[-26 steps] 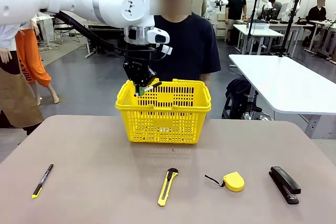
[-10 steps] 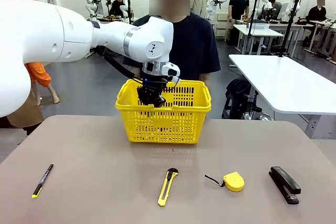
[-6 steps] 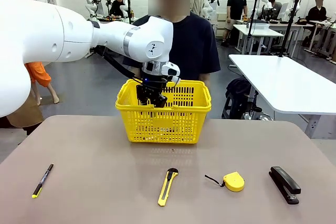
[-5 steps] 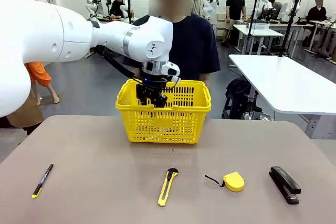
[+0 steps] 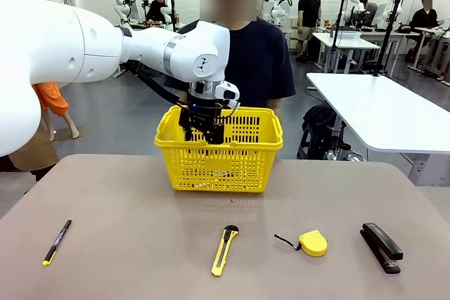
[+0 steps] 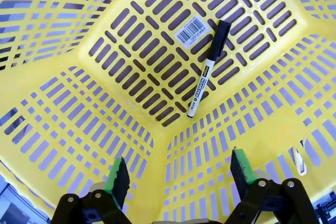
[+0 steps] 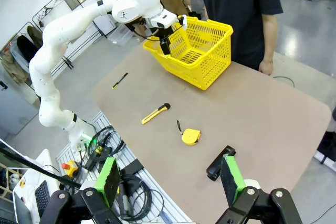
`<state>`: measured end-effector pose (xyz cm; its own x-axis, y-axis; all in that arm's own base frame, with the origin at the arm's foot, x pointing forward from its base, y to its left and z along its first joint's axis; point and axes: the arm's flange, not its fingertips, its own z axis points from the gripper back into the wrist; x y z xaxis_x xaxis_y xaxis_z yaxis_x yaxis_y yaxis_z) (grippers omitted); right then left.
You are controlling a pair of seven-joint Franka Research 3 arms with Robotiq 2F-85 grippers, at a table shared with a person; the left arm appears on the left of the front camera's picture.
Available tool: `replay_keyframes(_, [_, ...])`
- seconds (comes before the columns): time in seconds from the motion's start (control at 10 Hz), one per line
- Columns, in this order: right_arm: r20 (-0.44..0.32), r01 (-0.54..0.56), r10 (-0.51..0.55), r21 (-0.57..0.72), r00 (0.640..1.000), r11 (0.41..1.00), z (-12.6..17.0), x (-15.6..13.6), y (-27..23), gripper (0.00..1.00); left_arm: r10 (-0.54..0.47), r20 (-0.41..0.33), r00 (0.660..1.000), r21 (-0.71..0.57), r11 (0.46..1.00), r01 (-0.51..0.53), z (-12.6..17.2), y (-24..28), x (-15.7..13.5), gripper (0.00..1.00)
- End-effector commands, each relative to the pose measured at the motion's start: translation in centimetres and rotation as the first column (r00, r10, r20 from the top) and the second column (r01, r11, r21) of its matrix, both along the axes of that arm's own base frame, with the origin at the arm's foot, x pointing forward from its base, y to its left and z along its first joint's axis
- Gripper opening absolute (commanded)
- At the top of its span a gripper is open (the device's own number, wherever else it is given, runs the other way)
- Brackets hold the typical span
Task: Place the items the person wants into the basket.
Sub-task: Pick up the item the person points to and place it in the Market Basket.
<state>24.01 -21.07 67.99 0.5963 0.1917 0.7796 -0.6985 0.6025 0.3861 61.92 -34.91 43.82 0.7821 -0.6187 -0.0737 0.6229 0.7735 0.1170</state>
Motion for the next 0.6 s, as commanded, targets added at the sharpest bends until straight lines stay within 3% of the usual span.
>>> replay_keyframes(0.0, [0.017, -0.015, 0.015, 0.014, 1.0, 1.0, 0.3, 0.2, -0.1, 1.0, 0.081, -0.009, 0.997, -0.046, 0.996, -0.082, 1.4, -0.1, 0.3, 1.0])
replay_keyframes(0.1, [0.017, -0.015, 0.015, 0.014, 1.0, 1.0, 0.3, 0.2, -0.1, 1.0, 0.116, 0.015, 0.993, -0.092, 0.989, -0.115, 4.2, 0.6, -0.7, 1.0])
replay_keyframes(0.3, [0.017, -0.015, 0.015, 0.014, 1.0, 1.0, 0.3, 0.2, -0.1, 1.0, 0.115, 0.058, 0.992, -0.201, 0.974, -0.102, 12.7, 4.5, -6.3, 1.0])
replay_keyframes(0.5, [0.017, -0.015, 0.015, 0.014, 1.0, 1.0, 0.3, 0.2, -0.1, 1.0, 0.139, 0.088, 0.986, -0.22, 0.969, -0.117, 16.5, 8.7, -12.6, 1.0])
